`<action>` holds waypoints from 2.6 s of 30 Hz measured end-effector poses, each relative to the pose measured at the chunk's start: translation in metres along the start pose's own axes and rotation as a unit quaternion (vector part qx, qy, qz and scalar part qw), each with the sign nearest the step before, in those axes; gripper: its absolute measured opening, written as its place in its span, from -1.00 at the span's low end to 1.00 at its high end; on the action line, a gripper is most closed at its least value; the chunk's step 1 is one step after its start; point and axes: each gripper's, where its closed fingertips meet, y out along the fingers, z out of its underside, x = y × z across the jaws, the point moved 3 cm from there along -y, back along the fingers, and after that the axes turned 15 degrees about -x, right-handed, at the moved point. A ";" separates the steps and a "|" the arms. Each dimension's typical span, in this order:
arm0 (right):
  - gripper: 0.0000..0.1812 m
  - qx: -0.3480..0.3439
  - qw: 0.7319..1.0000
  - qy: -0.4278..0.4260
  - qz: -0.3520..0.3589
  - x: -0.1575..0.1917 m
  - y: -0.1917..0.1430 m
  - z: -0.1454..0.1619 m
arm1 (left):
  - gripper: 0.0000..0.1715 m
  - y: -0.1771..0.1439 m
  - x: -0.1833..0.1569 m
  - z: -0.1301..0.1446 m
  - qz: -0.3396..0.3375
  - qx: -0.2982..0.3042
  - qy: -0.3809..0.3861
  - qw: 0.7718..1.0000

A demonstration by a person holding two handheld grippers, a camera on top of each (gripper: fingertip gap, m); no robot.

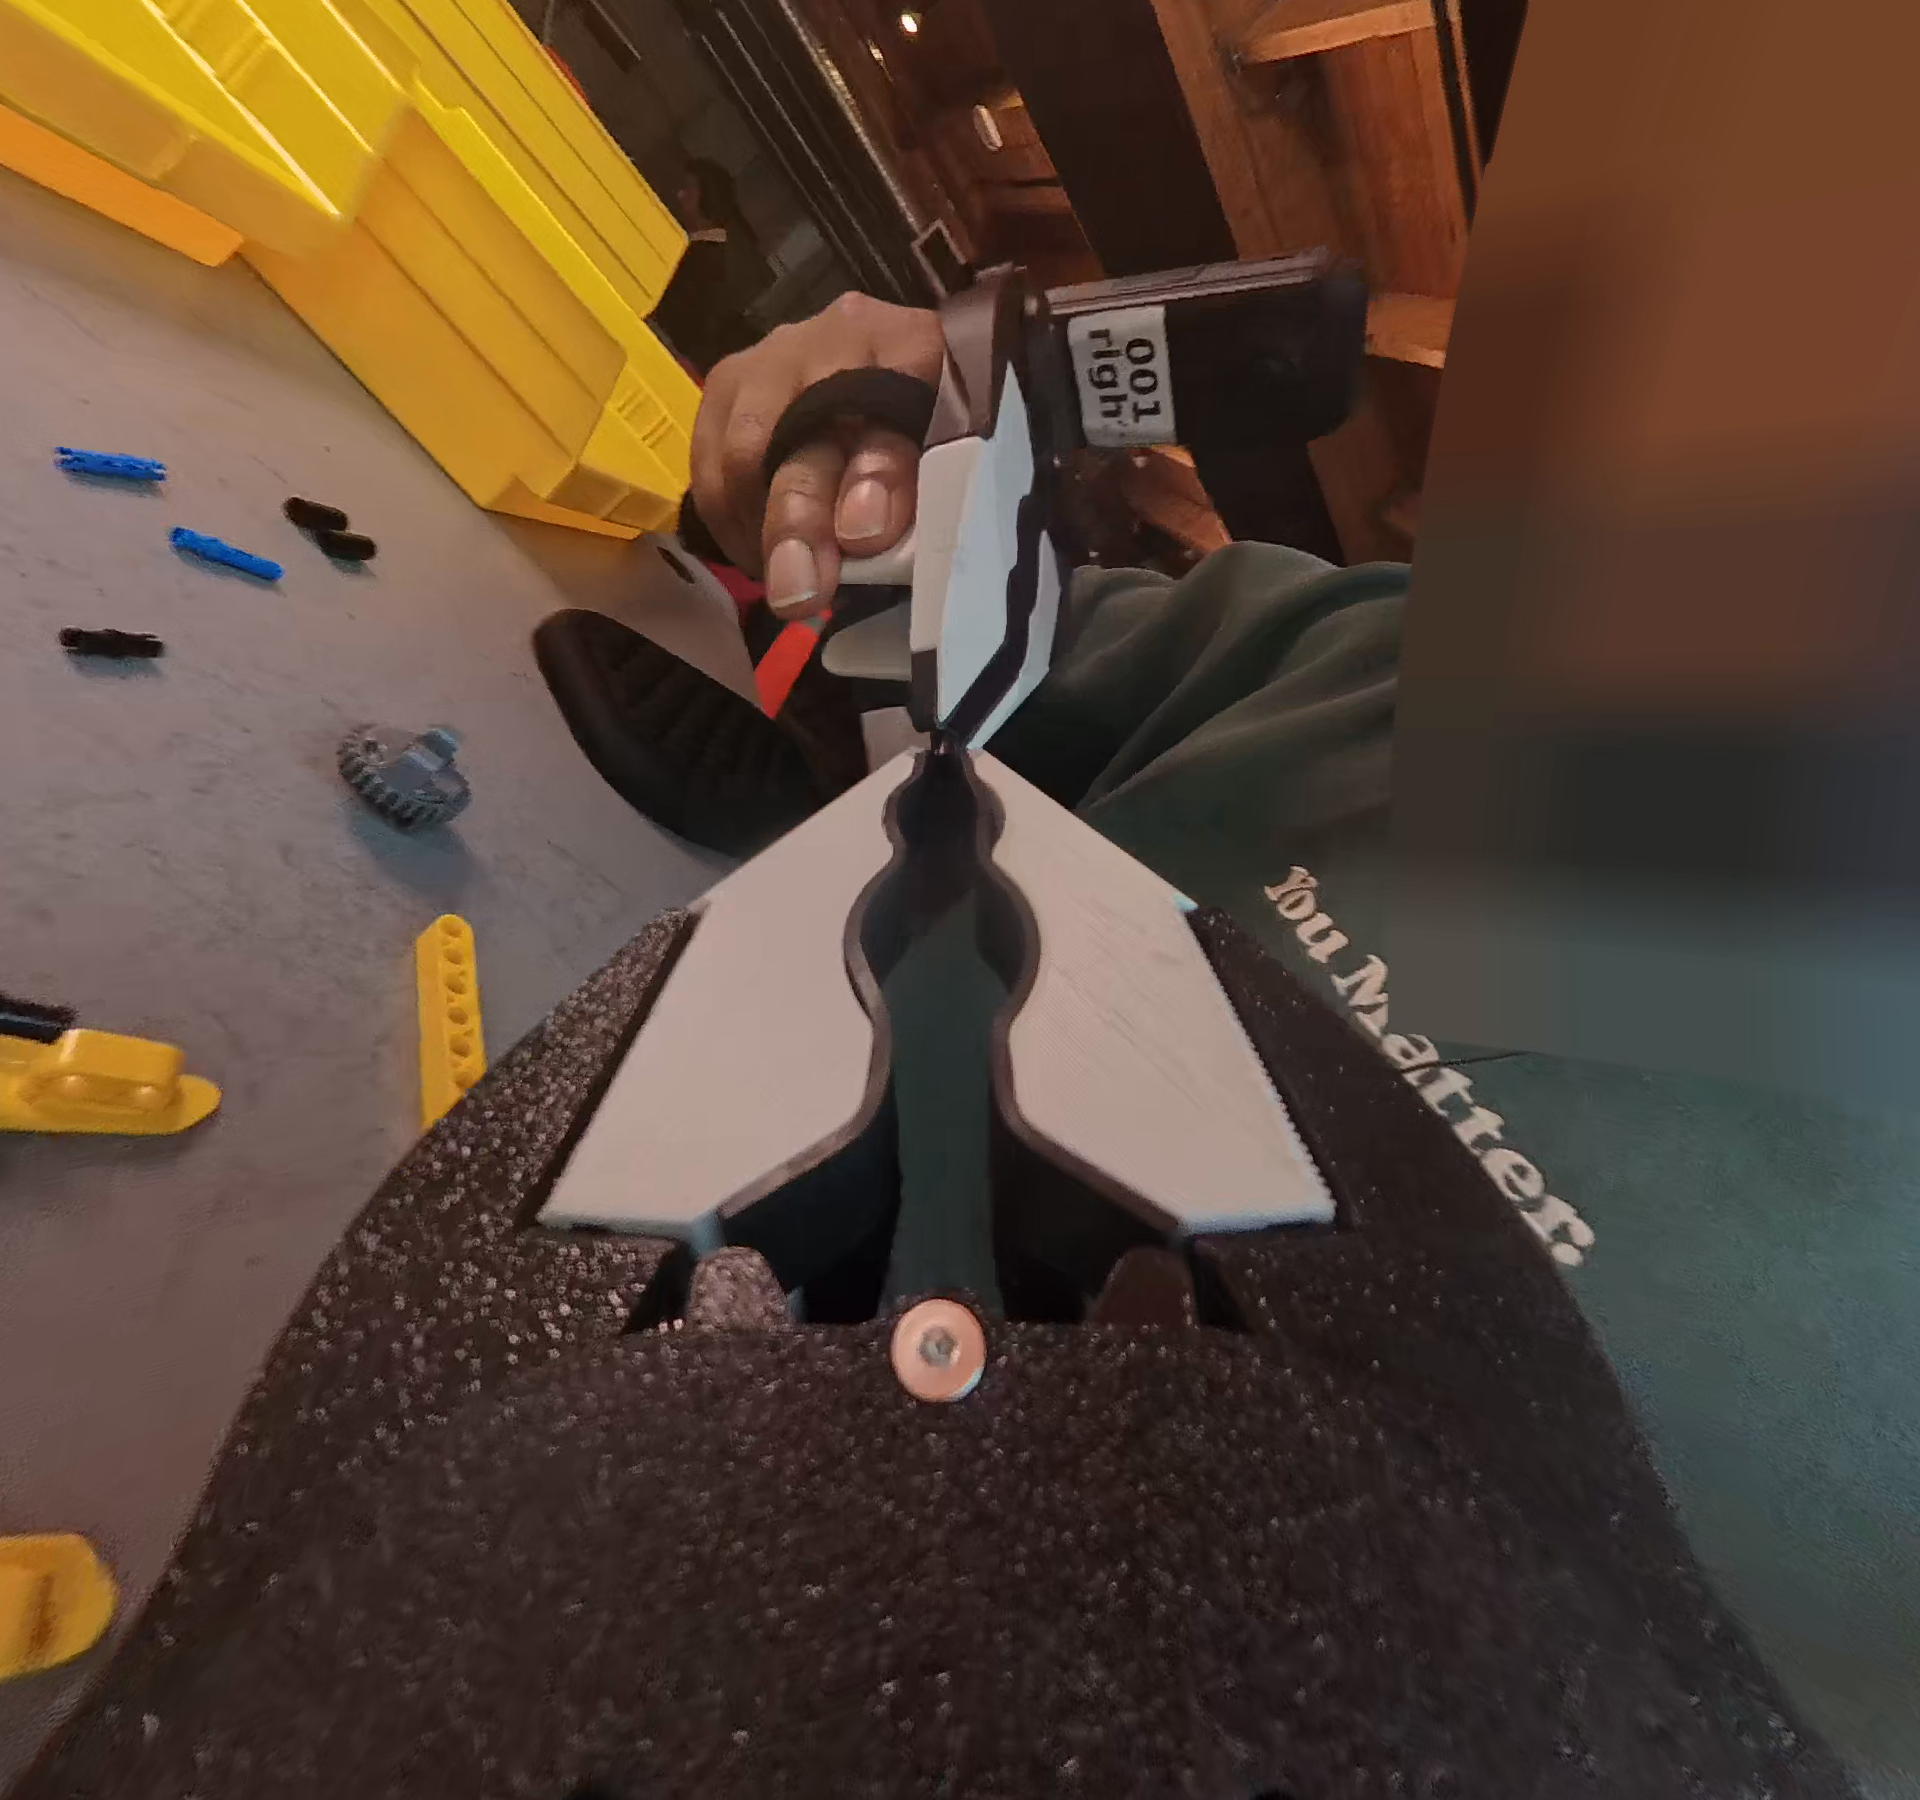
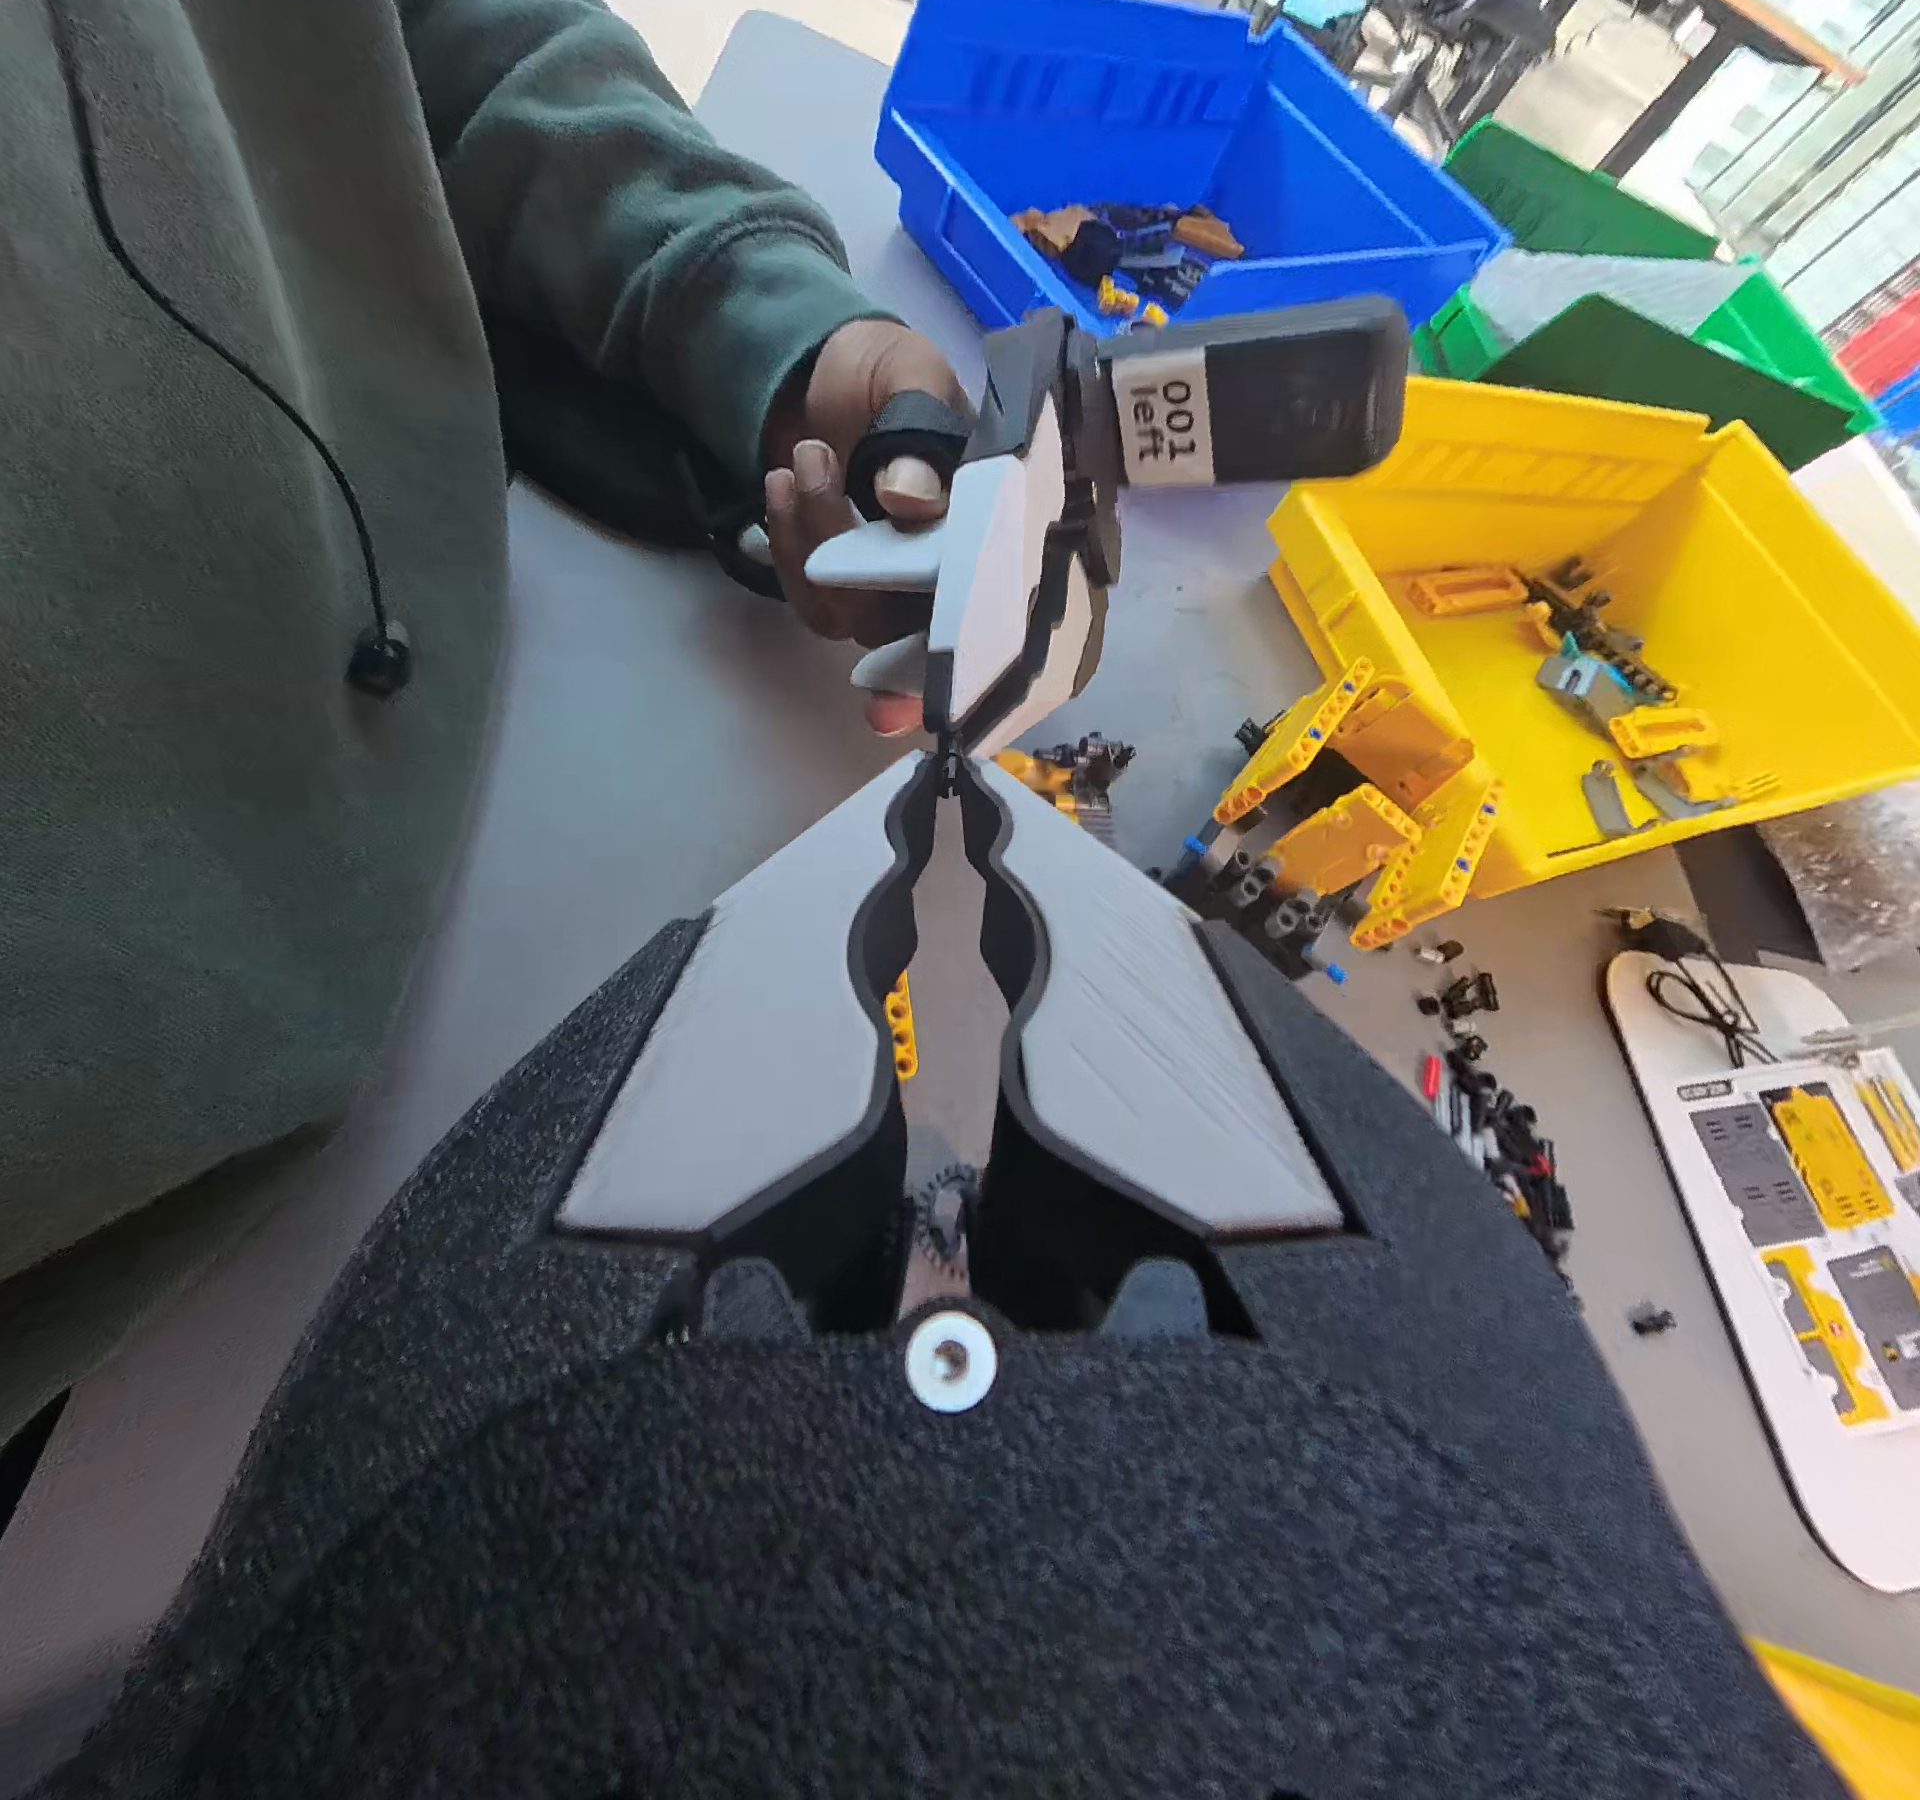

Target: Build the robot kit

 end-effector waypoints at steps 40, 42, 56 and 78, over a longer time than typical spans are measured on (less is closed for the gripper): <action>-0.98 0.430 0.827 -0.170 -0.319 0.009 0.012 0.099 | -0.92 -0.032 0.083 0.040 -0.302 0.292 0.333 0.844; -0.98 0.433 0.817 -0.175 -0.338 0.010 0.013 0.099 | -0.92 -0.032 0.082 0.041 -0.301 0.293 0.335 0.844; -0.95 0.424 0.869 -0.036 -0.251 0.012 0.012 0.103 | -0.91 -0.031 0.081 0.045 -0.301 0.298 0.344 0.838; -0.97 0.366 0.910 0.056 -0.186 0.004 0.008 0.100 | -0.92 -0.030 0.081 0.045 -0.308 0.297 0.358 0.830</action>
